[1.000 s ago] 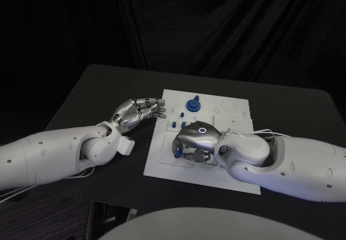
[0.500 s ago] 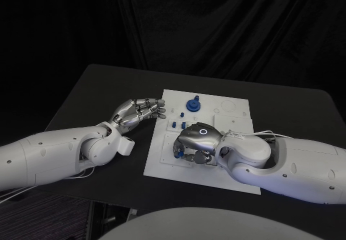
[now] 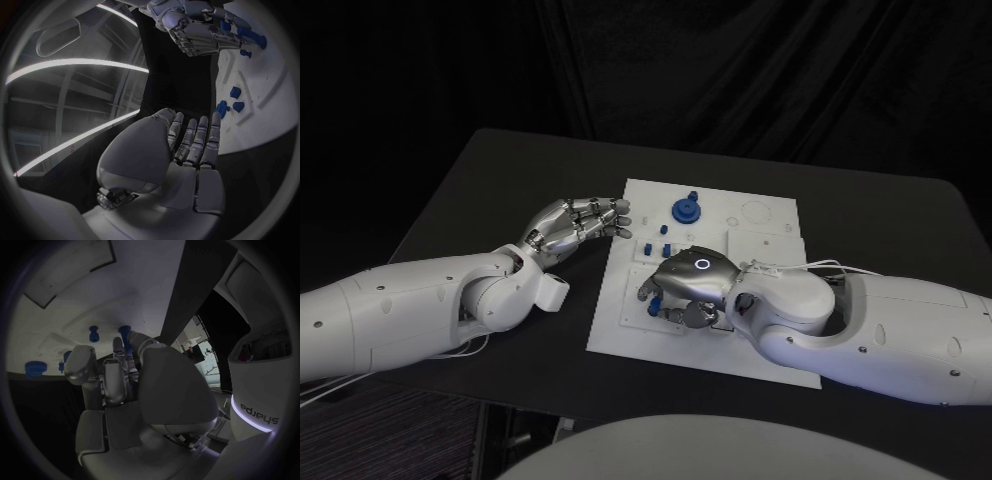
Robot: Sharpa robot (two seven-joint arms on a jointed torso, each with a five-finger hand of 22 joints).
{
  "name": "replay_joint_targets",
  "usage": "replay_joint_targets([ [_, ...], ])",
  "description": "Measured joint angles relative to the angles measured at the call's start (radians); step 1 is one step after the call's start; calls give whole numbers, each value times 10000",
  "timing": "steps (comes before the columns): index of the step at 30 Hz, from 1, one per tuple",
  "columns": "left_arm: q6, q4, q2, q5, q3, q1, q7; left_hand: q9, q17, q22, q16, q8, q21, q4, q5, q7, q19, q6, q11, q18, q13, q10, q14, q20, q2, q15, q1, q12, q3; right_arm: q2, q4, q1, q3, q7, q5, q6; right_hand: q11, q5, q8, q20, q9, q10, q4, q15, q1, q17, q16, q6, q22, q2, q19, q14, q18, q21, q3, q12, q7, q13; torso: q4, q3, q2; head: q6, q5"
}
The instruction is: Assemble the parts on the task board
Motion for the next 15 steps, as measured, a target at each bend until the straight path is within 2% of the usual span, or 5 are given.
replay_joint_targets([
  [5,5,-4,4,0,0,-1,0,0,0,0,0,0,0,0,0,0,0,0,0,0,0,0,0,0,0,0,0,0,0,25,-22,0,0,-2,0,36,177,-356,-41,159,-331,-642,161,142,-76,-200,-158,-741,0,-122,-159,-142,1,-341,-339,-38,-183,80,3,-2,1,0,0],
  [8,9,-6,6,0,0,-1,0,1,0,0,0,0,0,-14,0,0,0,0,0,0,0,0,0,0,0,0,1,0,14,7,-26,0,0,-1,0,38,222,-504,-42,211,-472,-943,227,177,-76,-257,-186,-901,0,-121,-211,-177,0,-455,-608,48,-268,147,4,-2,2,0,5],
  [10,10,-12,6,0,0,-1,0,1,0,-1,0,0,0,-29,0,0,0,0,0,0,0,0,0,0,-1,0,1,0,29,-11,-26,0,0,-1,0,38,232,-527,-42,228,-519,-1073,252,192,-76,-270,-186,-939,3,-122,-228,-192,0,-455,-698,69,-231,173,5,-3,3,0,5],
  [13,14,-26,6,0,0,-2,0,1,0,-1,0,0,0,-29,0,0,0,0,0,0,0,0,0,0,-1,0,1,0,29,-88,-20,0,-1,3,11,29,297,-692,-43,287,-728,-1698,424,297,-34,-406,-275,-1291,8,-163,-381,-297,3,-769,-1070,203,-379,262,6,-5,5,0,-23],
  [15,16,-31,7,0,0,-3,0,1,0,-1,0,0,0,-29,0,0,0,0,0,0,0,0,0,0,-1,0,1,0,29,-181,20,0,-1,9,30,-2,348,-799,-42,314,-903,-2179,620,282,54,-550,-381,-1603,7,-244,-535,-429,163,-1052,-1286,317,-462,315,6,-5,5,0,-31],
])
